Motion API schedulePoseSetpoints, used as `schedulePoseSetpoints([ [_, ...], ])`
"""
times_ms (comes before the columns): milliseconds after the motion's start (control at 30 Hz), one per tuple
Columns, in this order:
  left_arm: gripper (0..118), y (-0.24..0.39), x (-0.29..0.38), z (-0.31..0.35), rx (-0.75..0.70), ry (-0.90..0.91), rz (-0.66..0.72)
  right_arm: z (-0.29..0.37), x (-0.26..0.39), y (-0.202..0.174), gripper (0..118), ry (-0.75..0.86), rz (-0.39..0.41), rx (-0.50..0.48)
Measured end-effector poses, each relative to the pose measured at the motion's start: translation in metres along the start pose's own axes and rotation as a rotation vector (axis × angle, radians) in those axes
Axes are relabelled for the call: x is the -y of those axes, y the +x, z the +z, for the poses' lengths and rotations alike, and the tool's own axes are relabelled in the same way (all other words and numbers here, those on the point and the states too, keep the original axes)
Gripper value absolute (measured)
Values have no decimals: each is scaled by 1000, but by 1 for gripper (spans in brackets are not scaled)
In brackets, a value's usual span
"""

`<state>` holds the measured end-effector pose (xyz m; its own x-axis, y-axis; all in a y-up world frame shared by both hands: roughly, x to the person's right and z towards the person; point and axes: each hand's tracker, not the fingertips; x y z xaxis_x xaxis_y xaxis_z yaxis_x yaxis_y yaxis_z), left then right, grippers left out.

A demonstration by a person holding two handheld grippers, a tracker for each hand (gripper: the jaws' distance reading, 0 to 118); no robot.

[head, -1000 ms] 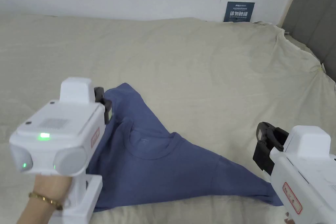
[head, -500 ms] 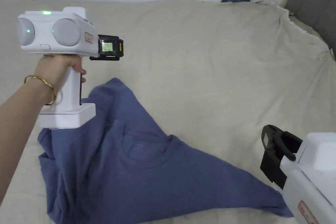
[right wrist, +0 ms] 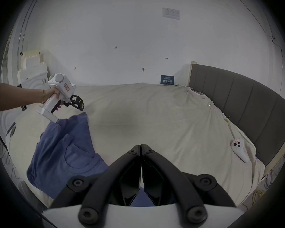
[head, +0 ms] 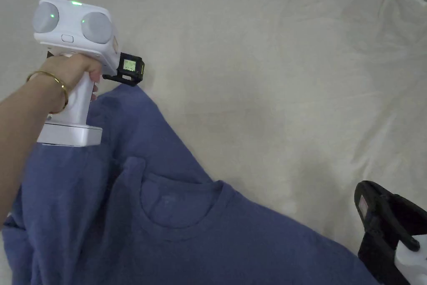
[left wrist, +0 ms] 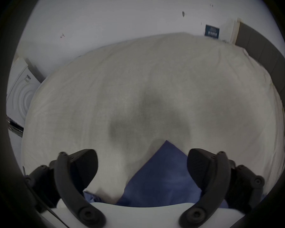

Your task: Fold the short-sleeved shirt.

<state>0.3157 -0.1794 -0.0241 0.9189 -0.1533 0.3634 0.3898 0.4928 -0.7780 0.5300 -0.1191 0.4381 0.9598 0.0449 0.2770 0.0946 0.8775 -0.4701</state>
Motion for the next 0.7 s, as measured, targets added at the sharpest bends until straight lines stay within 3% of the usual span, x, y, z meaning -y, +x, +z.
schedulePoseSetpoints([
  [200, 69, 6, 1, -31, 38, -52, 5, -18, 2, -1, 0, -35, 4, 6],
  [267, 64, 8, 3, -33, 55, -46, 3, -22, 3, 1, 0, -51, -13, 8],
  [333, 39, 5, 1, -30, 69, -48, -1, -25, 3, 2, 0, -61, -12, 16],
  [400, 0, 9, 5, -24, 88, -30, -10, -27, 2, 2, 0, -67, -18, 21],
  [533, 0, 20, 12, -17, 48, -20, -83, -27, -3, 3, 0, -73, -38, 28],
  [633, 0, 9, 11, 5, 129, 70, 35, -26, -12, 6, 0, -82, -20, 39],
  [700, 0, 3, 9, 23, 108, 141, 71, -25, -15, 10, 0, -104, -28, 22],
])
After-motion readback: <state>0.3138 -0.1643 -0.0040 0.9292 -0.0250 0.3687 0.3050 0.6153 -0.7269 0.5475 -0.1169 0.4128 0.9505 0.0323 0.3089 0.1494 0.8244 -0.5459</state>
